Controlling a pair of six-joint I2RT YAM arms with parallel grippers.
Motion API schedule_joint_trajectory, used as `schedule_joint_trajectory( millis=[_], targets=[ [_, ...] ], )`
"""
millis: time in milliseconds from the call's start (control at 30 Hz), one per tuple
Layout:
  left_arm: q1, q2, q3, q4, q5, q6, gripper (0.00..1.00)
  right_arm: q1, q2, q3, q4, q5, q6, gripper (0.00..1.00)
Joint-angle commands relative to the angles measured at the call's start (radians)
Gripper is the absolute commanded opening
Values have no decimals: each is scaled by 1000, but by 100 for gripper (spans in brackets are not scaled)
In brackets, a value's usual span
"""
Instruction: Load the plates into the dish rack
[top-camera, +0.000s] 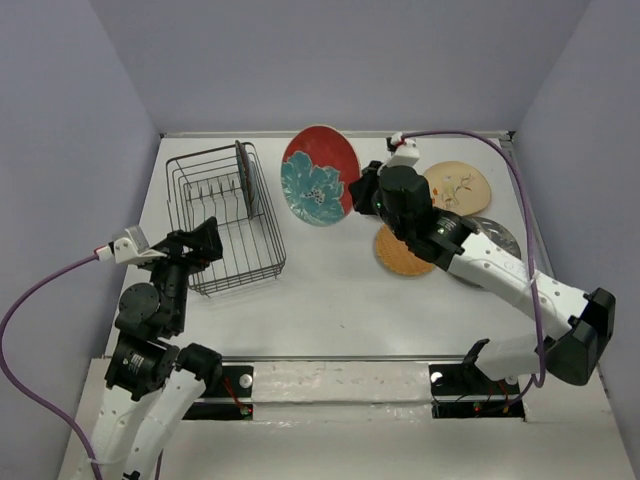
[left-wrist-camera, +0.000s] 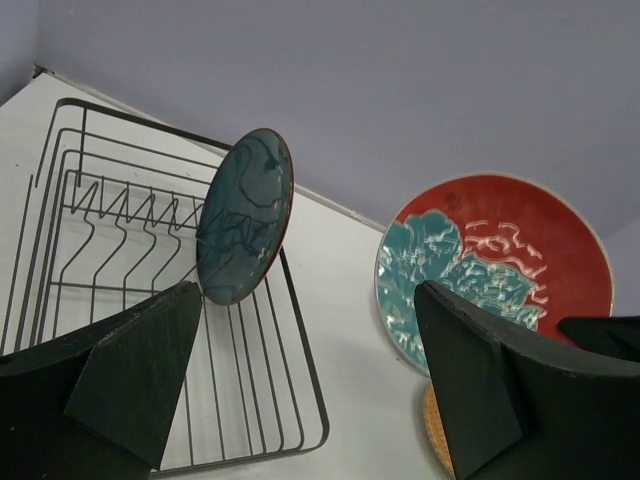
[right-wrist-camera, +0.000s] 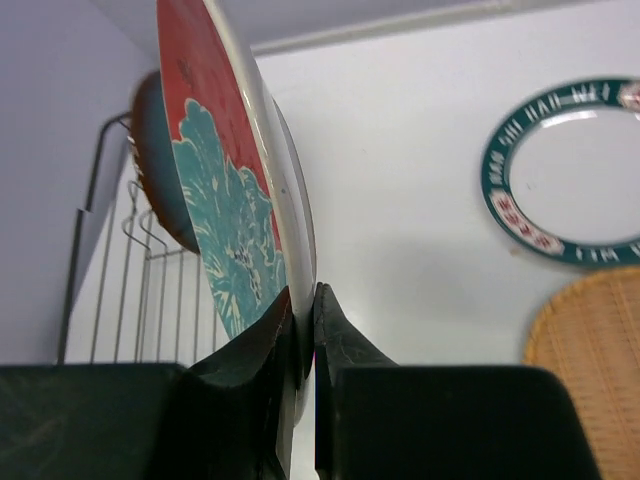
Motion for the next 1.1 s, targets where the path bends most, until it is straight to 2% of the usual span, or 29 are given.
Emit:
schedule_joint_trajectory(
  millis=[0,167,200,300,333,400,433,533,600,700,1067],
  targets=[
    [7,-21,34,34,-90,4,99,47,76,256,220,52,-98,7],
    [5,-44,54,18,-184,-2,99,107,298,522,222,88,-162,7],
    [5,-50,60,17,-199,-5,99,118,340,637,205,105,-188,7],
    [7,-69,66,6,-251,-19,99,156,513,834,125,173,-213,7],
    [7,-76,67,-2,-259,-22,99,167,555,947,119,193,-224,7],
    [5,-81,69,-6,-282,-31,99,201,639,1074,95,254,-244,7],
    [-1,-83,69,-8,-288,-31,99,213,723,1193,88,275,-277,7],
    [-18,-93,71,-12,-297,-33,99,247,886,1409,97,355,-348,7],
    [-27,-99,72,-17,-313,-33,99,261,941,1445,152,417,-408,7],
    [-42,-116,74,-28,-340,-33,99,284,980,1397,371,479,-547,7],
    [-61,-149,77,-39,-380,-31,99,293,1172,1449,607,569,-742,7]
  ],
)
